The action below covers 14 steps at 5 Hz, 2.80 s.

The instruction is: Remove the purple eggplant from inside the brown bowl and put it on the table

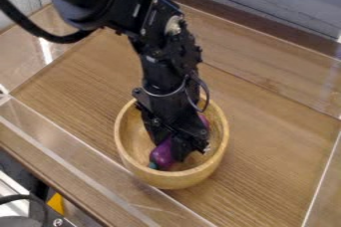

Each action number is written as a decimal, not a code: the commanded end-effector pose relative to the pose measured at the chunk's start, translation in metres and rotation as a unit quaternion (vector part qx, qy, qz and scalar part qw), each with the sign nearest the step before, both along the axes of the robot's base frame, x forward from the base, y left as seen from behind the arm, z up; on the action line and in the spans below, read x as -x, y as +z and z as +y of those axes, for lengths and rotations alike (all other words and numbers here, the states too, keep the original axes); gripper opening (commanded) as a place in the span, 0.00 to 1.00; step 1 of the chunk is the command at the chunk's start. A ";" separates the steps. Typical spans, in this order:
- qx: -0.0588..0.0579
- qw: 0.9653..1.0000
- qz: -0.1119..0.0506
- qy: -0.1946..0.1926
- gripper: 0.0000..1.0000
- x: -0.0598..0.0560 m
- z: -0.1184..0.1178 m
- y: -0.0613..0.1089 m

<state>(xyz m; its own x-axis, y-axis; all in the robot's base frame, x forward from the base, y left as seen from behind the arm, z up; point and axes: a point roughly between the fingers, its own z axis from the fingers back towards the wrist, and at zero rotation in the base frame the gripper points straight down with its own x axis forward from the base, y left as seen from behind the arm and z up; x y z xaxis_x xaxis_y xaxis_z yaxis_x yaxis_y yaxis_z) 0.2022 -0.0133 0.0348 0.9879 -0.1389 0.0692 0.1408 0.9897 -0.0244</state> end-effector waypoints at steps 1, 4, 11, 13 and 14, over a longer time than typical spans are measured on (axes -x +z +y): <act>-0.002 1.000 0.000 0.031 0.00 0.005 -0.001 0.002; -0.005 0.996 0.002 0.094 0.00 0.001 -0.019 -0.001; 0.001 0.986 0.006 0.166 0.00 0.003 -0.007 0.012; 0.003 0.991 0.007 0.135 0.00 0.000 -0.005 0.023; 0.005 0.996 0.007 0.091 0.00 0.002 0.003 0.024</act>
